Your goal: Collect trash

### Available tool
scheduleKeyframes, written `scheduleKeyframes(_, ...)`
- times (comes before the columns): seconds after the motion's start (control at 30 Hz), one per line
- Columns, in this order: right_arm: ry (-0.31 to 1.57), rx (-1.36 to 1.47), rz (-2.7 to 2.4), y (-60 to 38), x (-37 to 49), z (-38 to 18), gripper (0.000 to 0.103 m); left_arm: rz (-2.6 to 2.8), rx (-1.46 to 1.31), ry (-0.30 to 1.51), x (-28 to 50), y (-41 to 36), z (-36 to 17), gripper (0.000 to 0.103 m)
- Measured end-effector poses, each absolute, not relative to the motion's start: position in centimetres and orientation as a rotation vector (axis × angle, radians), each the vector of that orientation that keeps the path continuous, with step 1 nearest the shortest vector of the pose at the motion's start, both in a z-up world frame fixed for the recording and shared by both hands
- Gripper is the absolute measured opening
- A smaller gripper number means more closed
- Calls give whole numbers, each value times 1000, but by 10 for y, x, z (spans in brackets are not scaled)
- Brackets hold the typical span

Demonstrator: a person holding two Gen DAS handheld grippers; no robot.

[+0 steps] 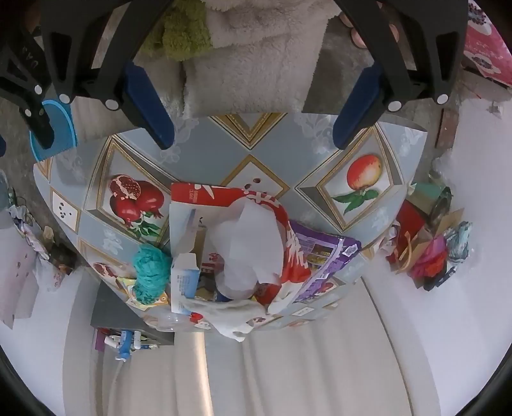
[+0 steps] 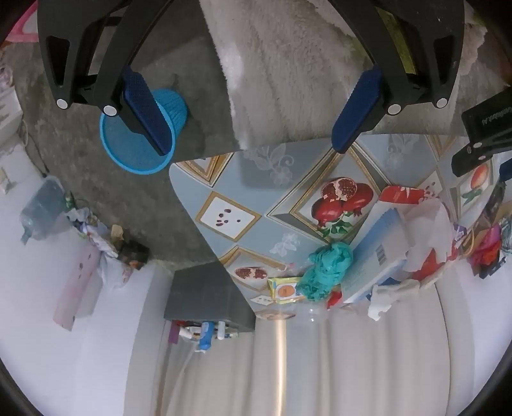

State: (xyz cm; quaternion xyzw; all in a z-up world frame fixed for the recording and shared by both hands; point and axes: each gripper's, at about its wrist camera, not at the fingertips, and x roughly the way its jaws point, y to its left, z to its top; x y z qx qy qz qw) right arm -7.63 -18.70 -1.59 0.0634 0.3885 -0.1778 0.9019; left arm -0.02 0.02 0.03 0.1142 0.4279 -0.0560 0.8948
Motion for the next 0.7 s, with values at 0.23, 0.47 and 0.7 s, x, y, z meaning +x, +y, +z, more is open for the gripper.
scheduleKeyframes(0.23,798,129,-373,-188,-78,-12,95,-111,226,891,1,-2,0,97)
scheduleKeyframes(0.47,798,125,-377,-187,-77,-12,95,-121,228,889,0,-4,5,97)
scheduleKeyframes(0.7,792,129,-376,-189,-82,-11,95,-124,228,888,0,-3,4,97)
